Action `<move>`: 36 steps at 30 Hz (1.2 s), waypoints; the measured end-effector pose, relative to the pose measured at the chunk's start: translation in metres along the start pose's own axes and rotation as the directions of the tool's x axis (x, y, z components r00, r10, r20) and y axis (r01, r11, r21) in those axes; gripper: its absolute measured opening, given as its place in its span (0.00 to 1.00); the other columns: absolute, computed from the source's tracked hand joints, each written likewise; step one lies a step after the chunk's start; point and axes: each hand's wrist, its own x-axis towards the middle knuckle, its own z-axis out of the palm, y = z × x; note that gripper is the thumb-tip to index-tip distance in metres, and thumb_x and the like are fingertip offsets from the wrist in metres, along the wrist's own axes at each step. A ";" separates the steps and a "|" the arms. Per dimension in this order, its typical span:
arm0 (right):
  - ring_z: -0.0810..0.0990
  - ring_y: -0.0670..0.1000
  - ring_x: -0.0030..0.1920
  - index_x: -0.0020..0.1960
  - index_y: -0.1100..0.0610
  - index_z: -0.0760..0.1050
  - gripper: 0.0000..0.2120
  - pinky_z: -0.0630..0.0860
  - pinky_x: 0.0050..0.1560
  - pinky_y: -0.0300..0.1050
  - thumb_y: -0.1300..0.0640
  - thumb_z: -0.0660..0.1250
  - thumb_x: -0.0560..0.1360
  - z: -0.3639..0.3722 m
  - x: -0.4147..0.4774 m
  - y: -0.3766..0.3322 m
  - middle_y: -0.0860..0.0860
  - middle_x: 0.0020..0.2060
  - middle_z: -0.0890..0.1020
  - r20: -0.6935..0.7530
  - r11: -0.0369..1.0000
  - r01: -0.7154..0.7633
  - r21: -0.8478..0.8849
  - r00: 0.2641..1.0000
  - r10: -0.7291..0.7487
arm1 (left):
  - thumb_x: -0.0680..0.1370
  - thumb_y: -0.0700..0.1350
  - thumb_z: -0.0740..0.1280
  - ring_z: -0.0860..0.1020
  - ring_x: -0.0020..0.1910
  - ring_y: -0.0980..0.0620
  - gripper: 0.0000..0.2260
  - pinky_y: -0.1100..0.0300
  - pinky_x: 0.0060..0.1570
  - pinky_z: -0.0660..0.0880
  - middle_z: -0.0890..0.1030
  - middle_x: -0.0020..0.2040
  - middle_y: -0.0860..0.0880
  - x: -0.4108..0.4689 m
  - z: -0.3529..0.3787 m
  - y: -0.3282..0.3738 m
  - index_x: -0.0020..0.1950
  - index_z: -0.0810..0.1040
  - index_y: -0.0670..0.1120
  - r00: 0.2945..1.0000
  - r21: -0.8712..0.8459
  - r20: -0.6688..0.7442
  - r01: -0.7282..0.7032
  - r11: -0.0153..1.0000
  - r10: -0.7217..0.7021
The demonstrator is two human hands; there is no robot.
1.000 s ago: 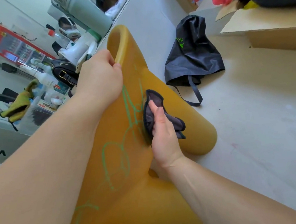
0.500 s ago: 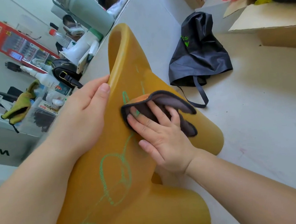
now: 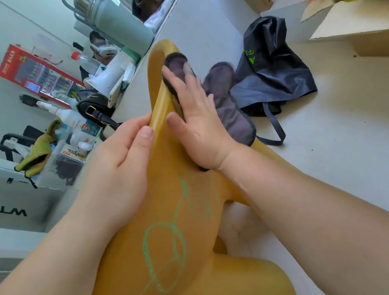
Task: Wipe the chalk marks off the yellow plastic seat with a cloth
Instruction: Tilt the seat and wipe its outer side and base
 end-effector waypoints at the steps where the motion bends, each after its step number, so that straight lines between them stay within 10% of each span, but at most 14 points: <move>1: 0.42 0.58 0.83 0.83 0.45 0.48 0.50 0.40 0.77 0.71 0.18 0.35 0.69 0.004 -0.007 0.000 0.55 0.83 0.47 -0.018 1.000 -0.015 0.013 1.000 0.015 | 0.83 0.57 0.55 0.76 0.52 0.70 0.15 0.69 0.47 0.70 0.79 0.51 0.70 0.000 0.000 0.000 0.65 0.76 0.61 1.000 -0.010 -0.007 0.009 1.000 -0.009; 6: 0.38 0.55 0.82 0.83 0.59 0.42 0.50 0.46 0.79 0.66 0.23 0.36 0.75 0.034 -0.086 -0.026 0.56 0.83 0.42 -0.070 0.997 -0.063 0.038 0.995 0.065 | 0.85 0.53 0.54 0.71 0.53 0.78 0.16 0.84 0.46 0.64 0.77 0.54 0.71 -0.001 -0.001 -0.001 0.68 0.76 0.60 0.997 -0.048 -0.050 0.060 0.997 -0.063; 11: 0.26 0.52 0.79 0.80 0.51 0.30 0.48 0.36 0.79 0.63 0.21 0.36 0.73 0.048 -0.144 -0.065 0.48 0.79 0.27 0.099 0.963 -0.220 0.158 0.974 0.206 | 0.85 0.52 0.52 0.66 0.50 0.86 0.18 0.87 0.47 0.58 0.72 0.59 0.70 -0.001 0.001 0.007 0.72 0.73 0.55 0.998 -0.058 0.011 0.059 0.997 -0.058; 18: 0.39 0.51 0.82 0.83 0.42 0.46 0.47 0.33 0.78 0.64 0.22 0.31 0.70 0.009 -0.014 -0.019 0.49 0.83 0.47 -0.081 0.925 -0.361 0.122 0.925 0.371 | 0.85 0.55 0.53 0.72 0.66 0.64 0.19 0.70 0.65 0.65 0.76 0.69 0.59 -0.002 -0.001 0.008 0.74 0.71 0.55 0.996 -0.031 0.044 0.080 0.996 -0.079; 23: 0.35 0.53 0.82 0.82 0.44 0.40 0.38 0.42 0.79 0.65 0.39 0.49 0.75 0.050 -0.116 -0.042 0.50 0.83 0.40 -0.049 0.972 -0.215 0.095 0.974 0.220 | 0.85 0.51 0.53 0.70 0.49 0.82 0.17 0.85 0.45 0.62 0.75 0.53 0.70 -0.002 -0.001 0.011 0.71 0.74 0.55 0.996 -0.088 0.012 0.091 0.992 -0.090; 30: 0.26 0.52 0.79 0.77 0.33 0.27 0.36 0.35 0.78 0.64 0.25 0.41 0.76 0.066 -0.164 -0.047 0.44 0.79 0.27 0.050 0.962 -0.258 0.092 0.966 0.255 | 0.86 0.50 0.51 0.66 0.44 0.87 0.17 0.88 0.42 0.58 0.70 0.50 0.73 -0.004 0.000 0.010 0.69 0.74 0.57 0.997 -0.082 0.017 0.081 0.993 -0.080; 36: 0.38 0.49 0.82 0.82 0.39 0.45 0.45 0.33 0.78 0.64 0.21 0.32 0.70 0.029 -0.047 -0.038 0.45 0.83 0.43 -0.126 0.929 -0.331 0.167 0.927 0.353 | 0.86 0.53 0.50 0.71 0.56 0.77 0.19 0.86 0.49 0.61 0.75 0.61 0.66 0.003 -0.001 0.003 0.71 0.75 0.56 0.995 -0.136 0.051 0.093 0.986 -0.087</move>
